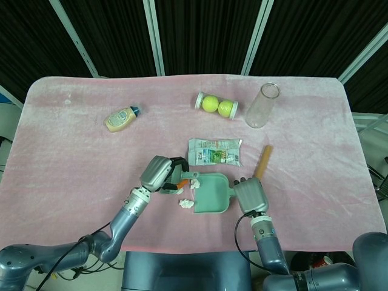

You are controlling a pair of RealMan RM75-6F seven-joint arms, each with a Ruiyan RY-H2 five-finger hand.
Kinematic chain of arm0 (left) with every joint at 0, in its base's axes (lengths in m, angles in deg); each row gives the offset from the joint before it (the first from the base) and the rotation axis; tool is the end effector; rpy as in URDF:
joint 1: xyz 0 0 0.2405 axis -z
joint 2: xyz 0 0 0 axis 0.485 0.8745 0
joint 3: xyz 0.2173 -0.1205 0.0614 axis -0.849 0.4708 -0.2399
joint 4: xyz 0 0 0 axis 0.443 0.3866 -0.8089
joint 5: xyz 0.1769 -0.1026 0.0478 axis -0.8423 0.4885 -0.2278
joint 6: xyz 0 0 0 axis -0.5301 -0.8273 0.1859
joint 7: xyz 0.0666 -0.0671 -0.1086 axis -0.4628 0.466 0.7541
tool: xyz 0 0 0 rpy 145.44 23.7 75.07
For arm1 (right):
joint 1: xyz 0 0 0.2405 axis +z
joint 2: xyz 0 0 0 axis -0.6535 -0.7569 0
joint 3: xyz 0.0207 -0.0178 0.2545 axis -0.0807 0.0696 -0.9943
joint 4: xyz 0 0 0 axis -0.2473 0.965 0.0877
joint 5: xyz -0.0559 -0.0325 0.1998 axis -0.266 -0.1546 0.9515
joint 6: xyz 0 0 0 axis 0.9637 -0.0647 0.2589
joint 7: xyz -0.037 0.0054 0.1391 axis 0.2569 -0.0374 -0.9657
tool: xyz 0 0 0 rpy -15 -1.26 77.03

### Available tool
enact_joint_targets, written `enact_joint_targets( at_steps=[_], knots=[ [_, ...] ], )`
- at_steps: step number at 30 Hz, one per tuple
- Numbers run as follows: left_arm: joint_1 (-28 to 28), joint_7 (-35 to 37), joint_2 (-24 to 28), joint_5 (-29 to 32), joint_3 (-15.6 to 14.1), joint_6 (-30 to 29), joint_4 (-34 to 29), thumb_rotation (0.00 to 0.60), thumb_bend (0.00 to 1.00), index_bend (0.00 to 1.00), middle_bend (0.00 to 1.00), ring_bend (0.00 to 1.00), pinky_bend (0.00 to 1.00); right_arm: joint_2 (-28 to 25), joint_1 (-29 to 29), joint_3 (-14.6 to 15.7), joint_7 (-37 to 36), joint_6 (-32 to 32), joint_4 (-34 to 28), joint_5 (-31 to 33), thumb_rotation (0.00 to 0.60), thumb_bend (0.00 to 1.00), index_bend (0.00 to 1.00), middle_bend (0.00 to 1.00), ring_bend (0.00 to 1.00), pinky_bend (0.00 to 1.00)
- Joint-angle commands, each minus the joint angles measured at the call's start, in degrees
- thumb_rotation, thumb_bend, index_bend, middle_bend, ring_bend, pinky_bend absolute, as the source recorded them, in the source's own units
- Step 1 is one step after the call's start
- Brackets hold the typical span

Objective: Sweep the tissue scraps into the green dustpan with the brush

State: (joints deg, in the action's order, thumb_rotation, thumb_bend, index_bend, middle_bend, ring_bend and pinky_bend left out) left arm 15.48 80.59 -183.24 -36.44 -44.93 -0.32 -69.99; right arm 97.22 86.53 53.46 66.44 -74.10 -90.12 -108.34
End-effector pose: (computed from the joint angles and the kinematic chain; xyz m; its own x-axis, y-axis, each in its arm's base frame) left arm -0.0861 0.3296 -0.0770 -0.0124 0.3010 0.9535 0.8626 -0.4792 0.1625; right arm -0.1334 -0.2648 -0.0118 0.8488 -0.2697 0.4547 -0.5196 -0.2665 0.8118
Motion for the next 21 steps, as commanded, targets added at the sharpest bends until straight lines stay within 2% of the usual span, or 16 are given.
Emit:
enact_joint_targets(
  at_steps=[1,11,21],
  knots=[
    [-0.6,0.9,-0.6,-0.6,-1.0,0.0,1.3,0.6,0.37,0.55,0.64,0.83,0.97,0.0,0.1,-0.1,0.1,0.0,-0.1,-0.1,0.6,0.39,0.51,0.5,0.6,0.73],
    [0.1,2.3,-4.9,-1.3,-1.0,-0.4,3.3,0.6,0.37,0.55,0.64,0.83,0.97,0.4,0.1,0.2,0.3,0.0,0.1,-0.1,0.6,0.39,0.51,0.5,0.6,0.73],
    [2.2,3.6,-11.1,-1.9,1.5,-2.1,6.4,0.6,0.37,0.55,0.64,0.83,0.97,-0.2,0.0,0.1,0.1,-0.2,-0.4,-0.2,0.6,0.39,0.51,0.5,0.6,0.73]
  ],
)
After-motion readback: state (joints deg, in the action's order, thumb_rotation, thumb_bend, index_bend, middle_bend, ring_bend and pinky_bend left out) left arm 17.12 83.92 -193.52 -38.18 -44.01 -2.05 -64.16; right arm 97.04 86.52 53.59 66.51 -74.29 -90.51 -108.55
